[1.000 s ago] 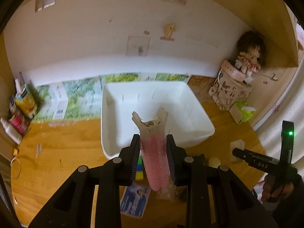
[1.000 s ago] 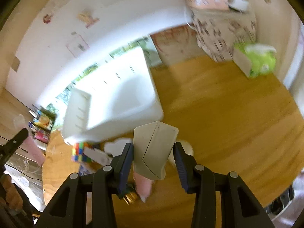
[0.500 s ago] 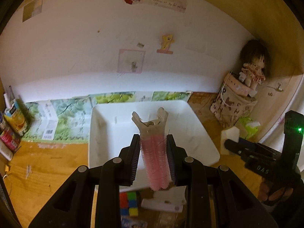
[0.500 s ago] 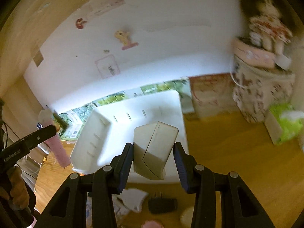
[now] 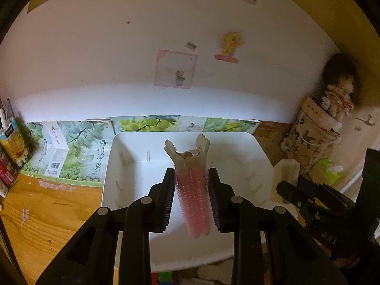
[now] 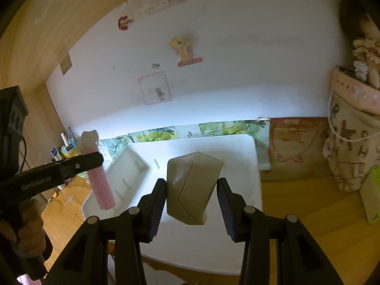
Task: Organize rigid objects
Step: 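Open both tools to drop the curler and block into the bin, then withdraw both tools from the bin toward the remaining items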
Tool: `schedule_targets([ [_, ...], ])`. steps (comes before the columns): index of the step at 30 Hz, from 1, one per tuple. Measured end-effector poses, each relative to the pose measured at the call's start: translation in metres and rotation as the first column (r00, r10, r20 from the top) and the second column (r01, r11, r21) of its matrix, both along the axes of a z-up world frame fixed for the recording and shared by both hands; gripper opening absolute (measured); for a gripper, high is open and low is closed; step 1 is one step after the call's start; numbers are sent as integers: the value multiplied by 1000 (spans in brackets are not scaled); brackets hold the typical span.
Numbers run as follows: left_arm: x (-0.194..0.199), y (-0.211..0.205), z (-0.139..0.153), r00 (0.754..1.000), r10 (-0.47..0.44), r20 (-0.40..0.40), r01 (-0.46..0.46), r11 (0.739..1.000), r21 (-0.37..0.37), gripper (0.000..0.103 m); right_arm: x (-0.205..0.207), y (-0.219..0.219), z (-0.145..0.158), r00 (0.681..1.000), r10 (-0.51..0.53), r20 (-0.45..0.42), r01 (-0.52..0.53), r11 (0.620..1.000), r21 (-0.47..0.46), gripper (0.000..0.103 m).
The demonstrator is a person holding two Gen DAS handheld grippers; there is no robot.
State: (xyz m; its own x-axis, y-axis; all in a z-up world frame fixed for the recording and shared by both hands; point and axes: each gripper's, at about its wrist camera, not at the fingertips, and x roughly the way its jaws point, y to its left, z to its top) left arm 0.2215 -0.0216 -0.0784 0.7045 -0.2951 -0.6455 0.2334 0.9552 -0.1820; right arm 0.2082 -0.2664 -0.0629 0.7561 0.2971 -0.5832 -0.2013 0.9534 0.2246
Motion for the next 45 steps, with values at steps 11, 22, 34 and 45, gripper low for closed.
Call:
schedule_targets([
  [11,14,2,-9,999,38,-9,-38,999,-8,42,8,6,-8,1000,14,8,-14,1000,-14,45],
  [22,1,16,10,990,114,78,-113,993,-19,77,-1,10,4,998,16,66,-16,1000,-8,74],
  [34,-38,27,40,984,101,143,-99,995,-22,77,-35,19,36,987,-11,159,16,999,-28,81],
  [45,-99,45,56,988,53,142,-46,998,-52,80,-101,39,59,974,-74,215,84,996,-38,84],
])
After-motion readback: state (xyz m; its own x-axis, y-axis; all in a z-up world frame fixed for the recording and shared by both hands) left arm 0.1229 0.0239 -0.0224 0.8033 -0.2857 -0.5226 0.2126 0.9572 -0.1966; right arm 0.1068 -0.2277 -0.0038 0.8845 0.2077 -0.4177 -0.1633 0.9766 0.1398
